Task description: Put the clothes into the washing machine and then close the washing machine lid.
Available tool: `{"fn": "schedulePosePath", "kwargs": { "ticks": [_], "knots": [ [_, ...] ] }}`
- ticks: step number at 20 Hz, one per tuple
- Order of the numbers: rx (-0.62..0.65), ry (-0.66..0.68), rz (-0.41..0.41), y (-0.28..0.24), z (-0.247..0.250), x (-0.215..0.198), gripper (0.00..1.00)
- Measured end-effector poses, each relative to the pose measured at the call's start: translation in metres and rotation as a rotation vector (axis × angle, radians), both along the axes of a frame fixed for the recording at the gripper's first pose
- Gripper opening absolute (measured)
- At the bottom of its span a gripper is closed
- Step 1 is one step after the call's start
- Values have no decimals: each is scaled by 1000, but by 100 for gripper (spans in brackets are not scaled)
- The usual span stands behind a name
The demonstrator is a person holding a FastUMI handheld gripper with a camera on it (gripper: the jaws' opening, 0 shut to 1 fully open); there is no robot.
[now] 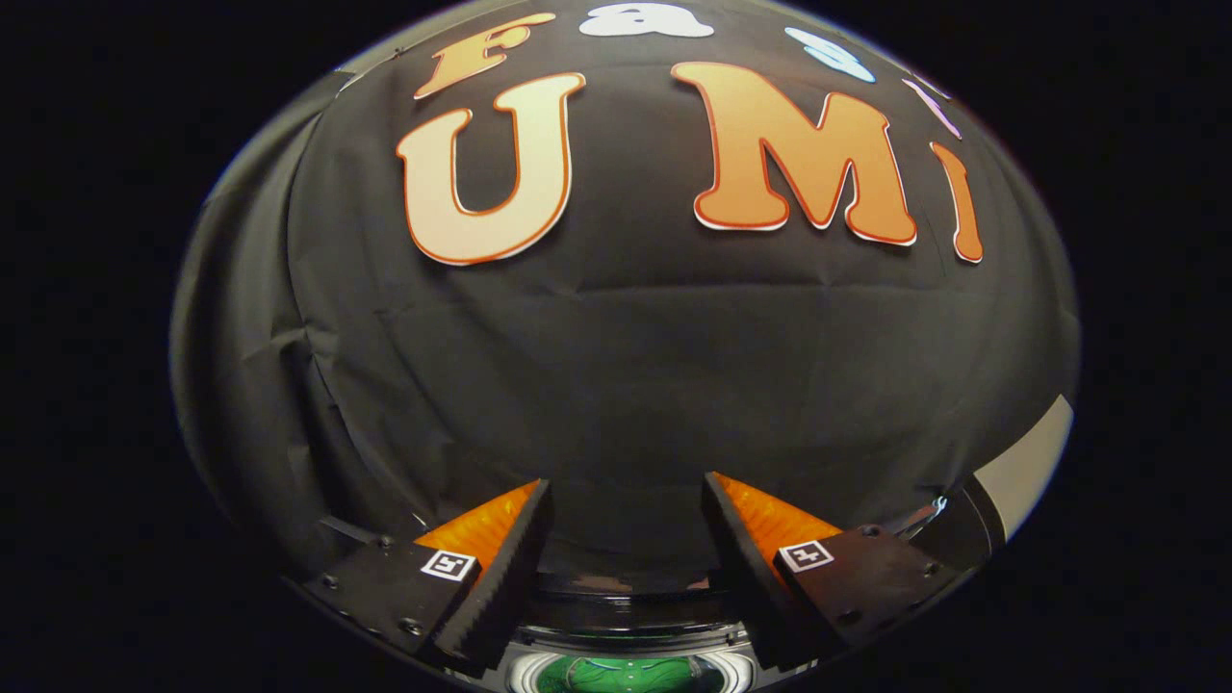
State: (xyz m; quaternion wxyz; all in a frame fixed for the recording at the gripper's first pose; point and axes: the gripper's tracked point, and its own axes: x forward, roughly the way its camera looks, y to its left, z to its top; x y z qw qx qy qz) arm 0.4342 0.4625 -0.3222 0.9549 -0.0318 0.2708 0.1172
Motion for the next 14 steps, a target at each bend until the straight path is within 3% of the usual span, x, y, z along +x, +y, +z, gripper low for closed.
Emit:
{"fn": "schedulePosePath", "kwargs": {
  "ticks": [3, 14],
  "knots": [
    [-18, -64, 15, -1, 6, 1, 98],
    [7, -62, 5, -11, 18, -27, 98]
  ]
}}
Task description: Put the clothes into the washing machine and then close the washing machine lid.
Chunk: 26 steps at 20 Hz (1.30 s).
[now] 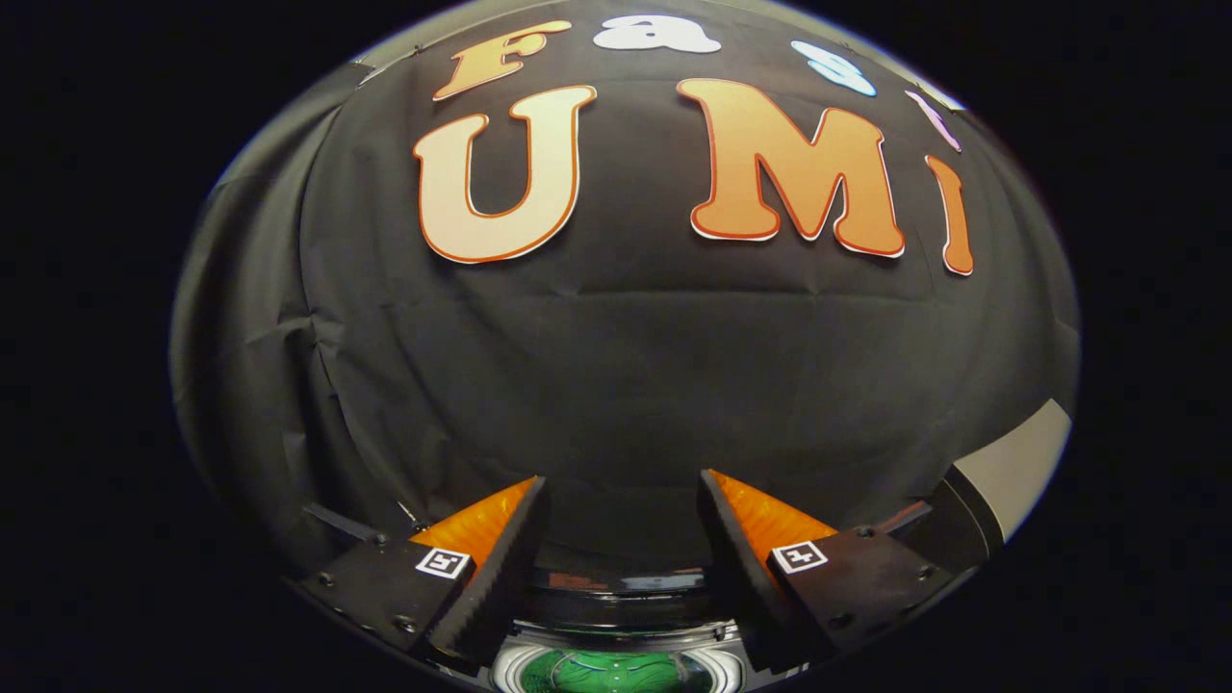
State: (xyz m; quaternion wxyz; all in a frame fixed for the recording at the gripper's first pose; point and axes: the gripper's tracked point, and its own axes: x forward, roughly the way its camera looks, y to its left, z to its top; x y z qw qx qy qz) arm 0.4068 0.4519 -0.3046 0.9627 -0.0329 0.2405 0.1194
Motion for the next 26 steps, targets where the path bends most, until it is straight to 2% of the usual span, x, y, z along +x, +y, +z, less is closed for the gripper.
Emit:
{"fn": "schedulePosePath", "kwargs": {
  "ticks": [10, 18, 22, 26],
  "knots": [
    [6, -59, 1, -13, 6, -62, 98],
    [4, -92, -9, -26, -8, -115, 98],
    [6, -63, -20, -35, -33, -150, 97],
    [25, 54, -38, -41, -79, -180, 97]
  ]
}}
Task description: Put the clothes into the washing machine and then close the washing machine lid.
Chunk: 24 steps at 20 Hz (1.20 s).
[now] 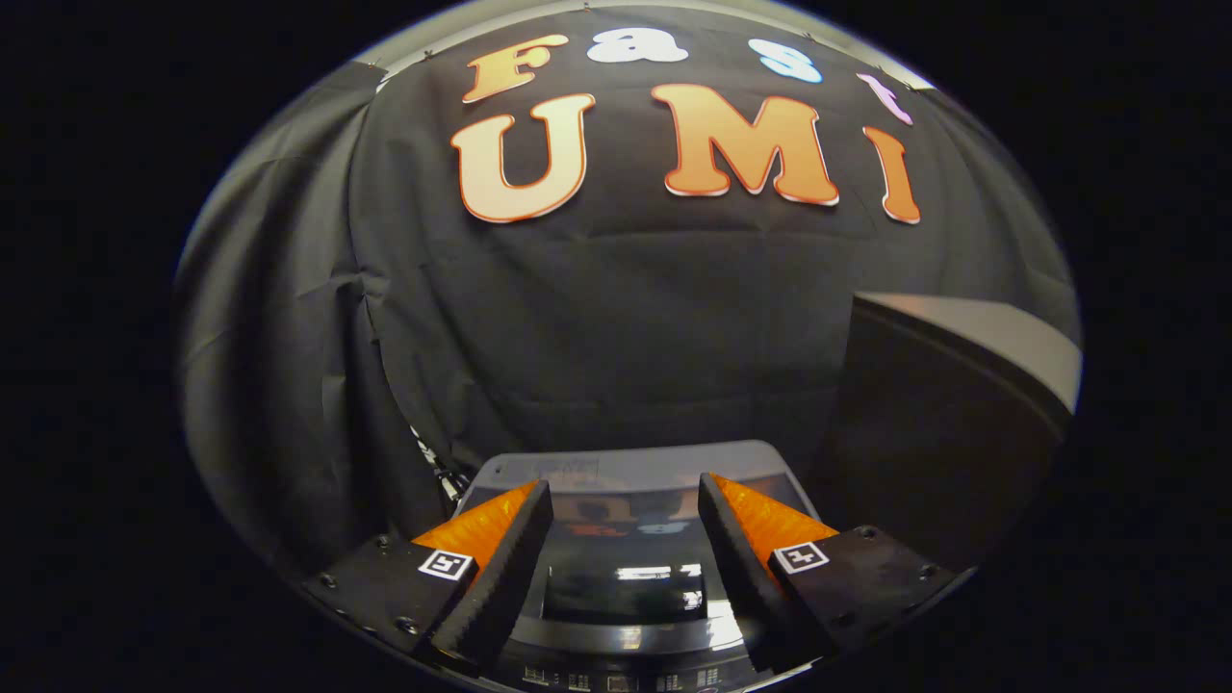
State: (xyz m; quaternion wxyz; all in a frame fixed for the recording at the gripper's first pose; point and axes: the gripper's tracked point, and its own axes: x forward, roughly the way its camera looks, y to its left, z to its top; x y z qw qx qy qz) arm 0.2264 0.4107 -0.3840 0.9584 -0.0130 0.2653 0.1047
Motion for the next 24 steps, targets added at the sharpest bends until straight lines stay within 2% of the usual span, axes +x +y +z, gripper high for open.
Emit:
{"fn": "schedulePosePath", "kwargs": {
  "ticks": [4, 9, 13, 16, 19, 24],
  "knots": [
    [-22, 64, -7, -8, -21, -4, 98],
    [-33, 51, -4, -2, -9, 11, 98],
    [-35, -35, -9, -6, 32, 22, 98],
    [34, -106, -3, -10, 79, 23, 98],
    [61, -166, 11, -33, 138, 17, 97],
    [53, -221, 34, -106, 214, 0, 97]
  ]
}}
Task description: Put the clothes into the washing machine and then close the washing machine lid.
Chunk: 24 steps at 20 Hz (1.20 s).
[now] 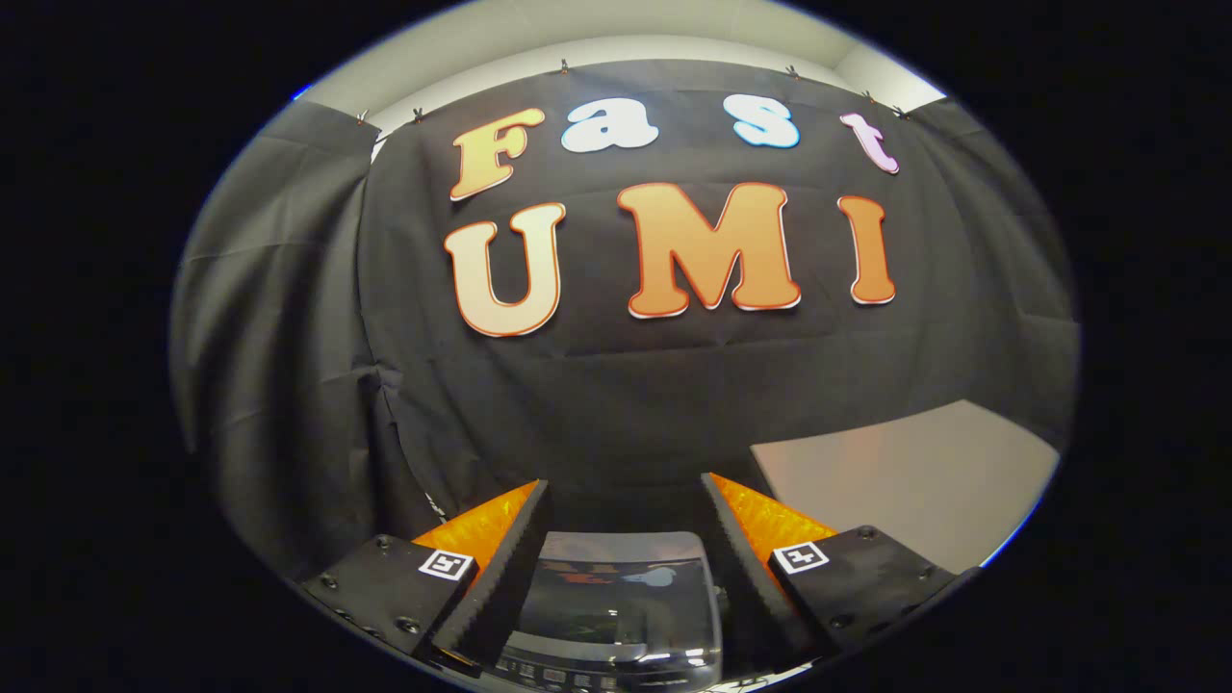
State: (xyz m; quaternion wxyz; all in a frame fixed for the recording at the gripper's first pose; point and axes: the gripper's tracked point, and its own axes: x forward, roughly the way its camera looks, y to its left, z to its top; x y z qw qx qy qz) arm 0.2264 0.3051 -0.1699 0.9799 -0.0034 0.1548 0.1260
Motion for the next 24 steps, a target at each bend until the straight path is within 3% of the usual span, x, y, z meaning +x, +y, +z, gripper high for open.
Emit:
{"fn": "schedulePosePath", "kwargs": {
  "ticks": [5, 10, 16, 24],
  "knots": [
    [0, -63, -33, -89, 53, -32, 97],
    [21, -91, -40, -173, 70, -74, 97],
    [5, -108, -108, -279, 79, -110, 97],
    [-82, -175, -196, -339, 101, -144, 97]
  ]
}}
